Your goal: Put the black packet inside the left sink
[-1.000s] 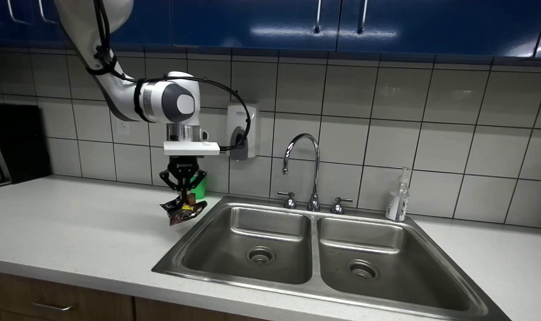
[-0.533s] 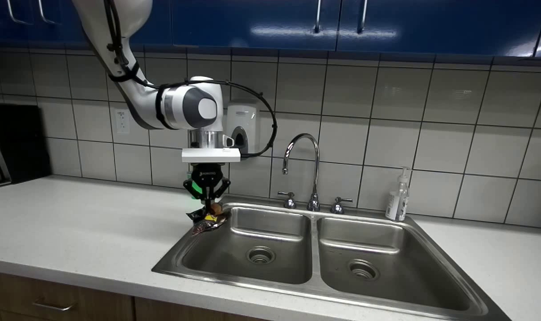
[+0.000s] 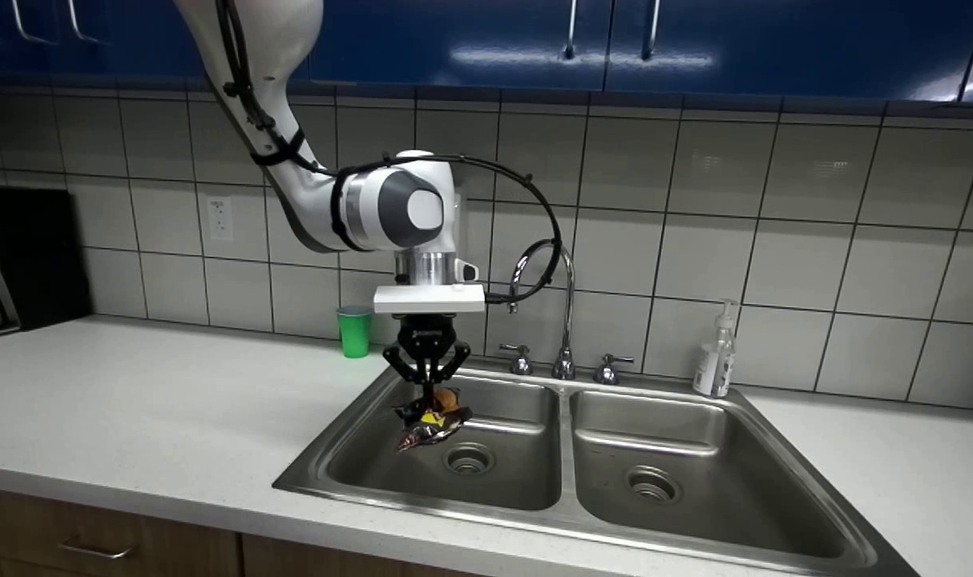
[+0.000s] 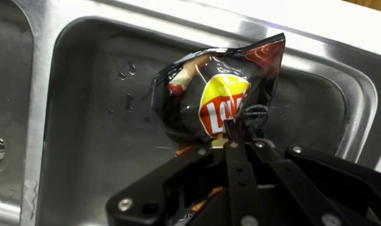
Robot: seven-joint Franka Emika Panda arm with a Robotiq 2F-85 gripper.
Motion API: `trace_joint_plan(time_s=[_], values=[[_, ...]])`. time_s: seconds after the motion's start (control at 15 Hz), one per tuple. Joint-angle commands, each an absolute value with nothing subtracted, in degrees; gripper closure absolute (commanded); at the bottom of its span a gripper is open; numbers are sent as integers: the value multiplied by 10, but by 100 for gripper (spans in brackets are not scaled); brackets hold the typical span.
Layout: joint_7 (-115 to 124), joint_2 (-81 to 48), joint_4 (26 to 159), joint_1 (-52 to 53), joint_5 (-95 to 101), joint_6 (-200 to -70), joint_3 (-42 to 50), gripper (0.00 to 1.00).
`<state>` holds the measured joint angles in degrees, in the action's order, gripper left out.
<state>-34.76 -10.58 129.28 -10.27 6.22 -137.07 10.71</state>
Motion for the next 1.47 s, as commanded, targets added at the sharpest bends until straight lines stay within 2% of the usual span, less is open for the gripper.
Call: trace_joint_plan(time_s=[0.0, 0.8, 1.4], values=[[-326, -145, 1275, -122, 65, -1399, 105, 100], [-256, -299, 1191, -135, 64, -1448, 89, 100], [-218, -362, 1130, -136, 69, -1455, 91, 100]])
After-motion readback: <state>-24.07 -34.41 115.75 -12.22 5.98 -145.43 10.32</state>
